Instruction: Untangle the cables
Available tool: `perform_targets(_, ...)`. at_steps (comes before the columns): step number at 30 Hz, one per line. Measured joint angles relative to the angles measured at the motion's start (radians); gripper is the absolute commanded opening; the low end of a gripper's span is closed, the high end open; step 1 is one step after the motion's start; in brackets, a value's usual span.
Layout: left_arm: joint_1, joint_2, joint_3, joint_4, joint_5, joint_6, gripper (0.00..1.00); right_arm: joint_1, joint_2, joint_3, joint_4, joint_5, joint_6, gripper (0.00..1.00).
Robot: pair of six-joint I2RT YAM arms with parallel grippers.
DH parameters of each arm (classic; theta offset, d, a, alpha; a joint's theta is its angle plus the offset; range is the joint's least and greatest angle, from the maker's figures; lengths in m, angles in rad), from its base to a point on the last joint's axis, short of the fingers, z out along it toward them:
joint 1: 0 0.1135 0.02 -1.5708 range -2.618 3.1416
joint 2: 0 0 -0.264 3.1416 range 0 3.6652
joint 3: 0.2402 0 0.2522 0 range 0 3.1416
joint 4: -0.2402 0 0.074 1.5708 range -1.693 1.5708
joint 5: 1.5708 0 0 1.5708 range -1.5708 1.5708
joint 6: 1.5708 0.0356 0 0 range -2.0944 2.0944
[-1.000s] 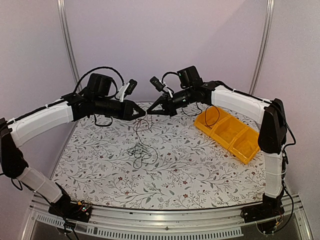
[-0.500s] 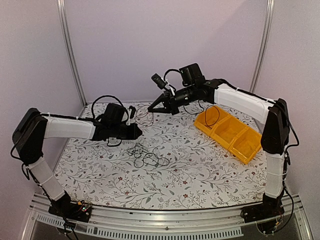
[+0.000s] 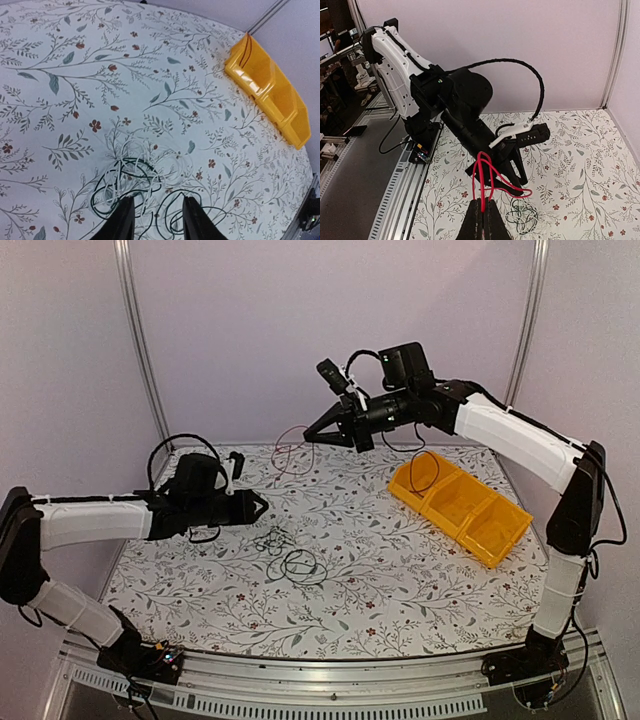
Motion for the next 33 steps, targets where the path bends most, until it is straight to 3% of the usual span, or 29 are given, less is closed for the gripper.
perform_targets(5,0.001,-0.199,0.002,0.008,0.021,0.007,0.6,0.0,0.0,-0.011,-0.014,0.031,-0.014,0.0)
perform_targets(7,0.001,-0.246,0.005,0.014,0.058,0.015,0.63,0.0,0.0,-0.011,-0.015,0.046,-0.018,0.0)
perform_targets(16,0.002,-0.204,0.139,0.048,0.312,0.035,0.56,0.0,0.001,-0.013,-0.015,0.085,-0.017,0.0)
perform_targets(23,0.002,-0.127,0.185,0.068,0.361,0.029,0.5,0.0,0.002,-0.015,-0.015,0.103,-0.016,0.0)
perform_targets(33,0.002,-0.086,0.187,0.066,0.348,0.023,0.56,0.0,0.002,-0.034,-0.015,0.114,-0.017,0.0)
